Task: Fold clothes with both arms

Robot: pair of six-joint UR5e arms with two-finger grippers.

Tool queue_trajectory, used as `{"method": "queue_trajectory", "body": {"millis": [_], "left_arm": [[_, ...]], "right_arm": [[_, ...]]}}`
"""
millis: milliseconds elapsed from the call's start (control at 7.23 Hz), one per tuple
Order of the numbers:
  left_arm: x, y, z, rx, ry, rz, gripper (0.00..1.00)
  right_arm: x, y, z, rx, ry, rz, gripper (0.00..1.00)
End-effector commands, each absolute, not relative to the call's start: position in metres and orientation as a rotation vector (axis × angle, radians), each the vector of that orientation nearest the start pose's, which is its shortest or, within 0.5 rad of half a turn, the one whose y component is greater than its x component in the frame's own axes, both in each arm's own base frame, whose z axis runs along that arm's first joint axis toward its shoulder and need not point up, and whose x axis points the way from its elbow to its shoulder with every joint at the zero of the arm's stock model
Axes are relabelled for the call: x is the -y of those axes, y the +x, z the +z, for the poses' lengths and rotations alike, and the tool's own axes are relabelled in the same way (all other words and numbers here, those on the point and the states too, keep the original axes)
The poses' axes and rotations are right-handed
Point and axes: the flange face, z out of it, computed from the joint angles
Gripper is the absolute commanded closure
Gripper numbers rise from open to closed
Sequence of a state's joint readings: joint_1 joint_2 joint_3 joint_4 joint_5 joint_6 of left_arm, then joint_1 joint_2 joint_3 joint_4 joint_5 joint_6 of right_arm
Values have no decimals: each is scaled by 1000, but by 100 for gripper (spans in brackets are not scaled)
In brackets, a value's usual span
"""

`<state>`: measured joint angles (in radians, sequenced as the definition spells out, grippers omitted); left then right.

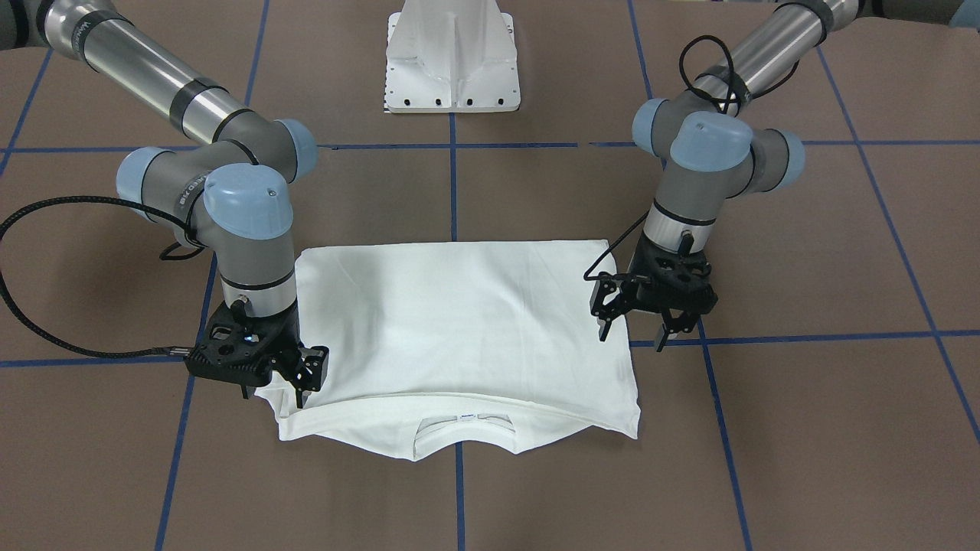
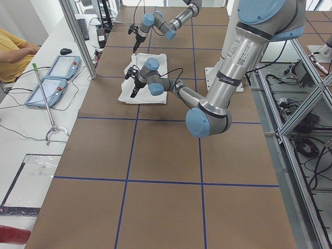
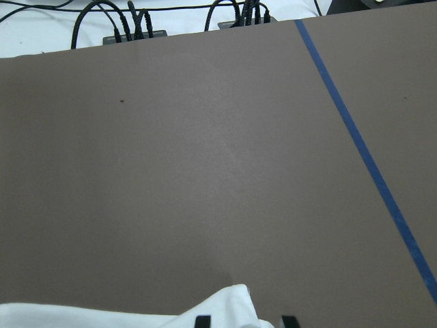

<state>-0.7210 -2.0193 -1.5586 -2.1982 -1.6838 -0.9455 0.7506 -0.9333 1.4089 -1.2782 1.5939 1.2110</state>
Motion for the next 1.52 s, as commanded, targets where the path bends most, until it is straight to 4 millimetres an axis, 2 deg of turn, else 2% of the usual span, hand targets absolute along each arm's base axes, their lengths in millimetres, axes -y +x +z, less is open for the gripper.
{"method": "queue_trajectory", "body": {"millis": [0, 138, 415, 553, 692, 1107, 1245, 1383], "left_arm": [[450, 433, 365, -992, 508, -25, 0], [427, 444, 376, -1030, 479, -26, 0], [400, 472, 380, -1030, 463, -52, 0], [397, 475, 380, -1031, 460, -49, 3], [397, 475, 382, -1027, 460, -50, 17], [398, 476, 382, -1028, 457, -51, 84], [397, 474, 381, -1030, 460, -52, 100], [398, 472, 379, -1031, 465, -52, 100]], "right_arm": [[571, -448, 328, 722, 412, 332, 0], [569, -450, 328, 723, 410, 328, 0], [568, -451, 328, 724, 412, 327, 0], [569, -450, 328, 723, 413, 327, 0], [568, -451, 328, 722, 411, 326, 0], [569, -451, 328, 722, 411, 326, 0], [568, -451, 327, 723, 412, 326, 0], [569, -452, 327, 723, 412, 326, 0]]}}
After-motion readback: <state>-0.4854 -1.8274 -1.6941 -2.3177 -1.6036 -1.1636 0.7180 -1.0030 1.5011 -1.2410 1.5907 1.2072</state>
